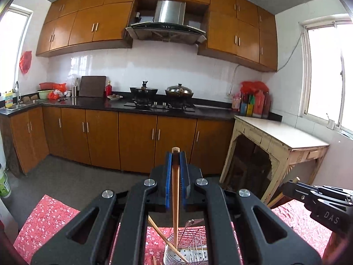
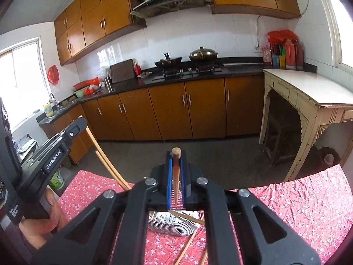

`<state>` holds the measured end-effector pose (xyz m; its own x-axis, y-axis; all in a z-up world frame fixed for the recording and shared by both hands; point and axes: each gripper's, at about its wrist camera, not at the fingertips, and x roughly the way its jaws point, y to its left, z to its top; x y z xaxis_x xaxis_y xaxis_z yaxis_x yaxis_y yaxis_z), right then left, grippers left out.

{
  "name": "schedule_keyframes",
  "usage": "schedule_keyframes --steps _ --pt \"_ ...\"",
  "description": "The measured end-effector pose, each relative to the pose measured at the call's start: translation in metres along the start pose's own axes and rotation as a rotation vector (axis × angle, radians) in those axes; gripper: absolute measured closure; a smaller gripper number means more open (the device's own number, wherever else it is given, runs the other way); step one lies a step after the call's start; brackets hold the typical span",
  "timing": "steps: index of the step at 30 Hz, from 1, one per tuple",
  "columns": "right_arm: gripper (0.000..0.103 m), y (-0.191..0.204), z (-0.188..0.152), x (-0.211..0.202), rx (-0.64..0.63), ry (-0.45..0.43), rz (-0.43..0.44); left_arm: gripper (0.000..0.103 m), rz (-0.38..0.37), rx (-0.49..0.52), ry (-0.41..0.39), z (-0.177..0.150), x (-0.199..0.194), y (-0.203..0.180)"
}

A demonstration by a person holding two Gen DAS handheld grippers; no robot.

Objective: Organize utensils
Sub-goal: 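Open the left tool over the holder while the right tool releases its chopstick into it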

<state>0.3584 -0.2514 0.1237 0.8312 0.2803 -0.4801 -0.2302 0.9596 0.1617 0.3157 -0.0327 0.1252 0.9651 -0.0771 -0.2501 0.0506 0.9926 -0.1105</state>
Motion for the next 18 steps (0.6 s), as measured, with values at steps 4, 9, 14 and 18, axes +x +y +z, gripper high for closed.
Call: schedule_keyframes --steps 4,9,14,18 --pt "0.095 -0.003 -0.002 0.008 0.009 0.019 -0.011 0.096 0.004 0.016 0.010 0.000 0.004 -0.001" --pt "0.094 -0.006 -0.004 0.013 0.009 0.032 -0.027 0.096 0.013 0.028 0.024 0.001 0.005 -0.003" --pt "0.066 -0.013 -0.008 -0.001 0.007 -0.019 -0.095 0.054 0.058 0.036 0.005 0.005 -0.006 0.007" --pt "0.066 -0.028 -0.009 -0.016 0.044 -0.039 -0.131 0.053 0.080 0.020 0.001 0.008 -0.016 0.019"
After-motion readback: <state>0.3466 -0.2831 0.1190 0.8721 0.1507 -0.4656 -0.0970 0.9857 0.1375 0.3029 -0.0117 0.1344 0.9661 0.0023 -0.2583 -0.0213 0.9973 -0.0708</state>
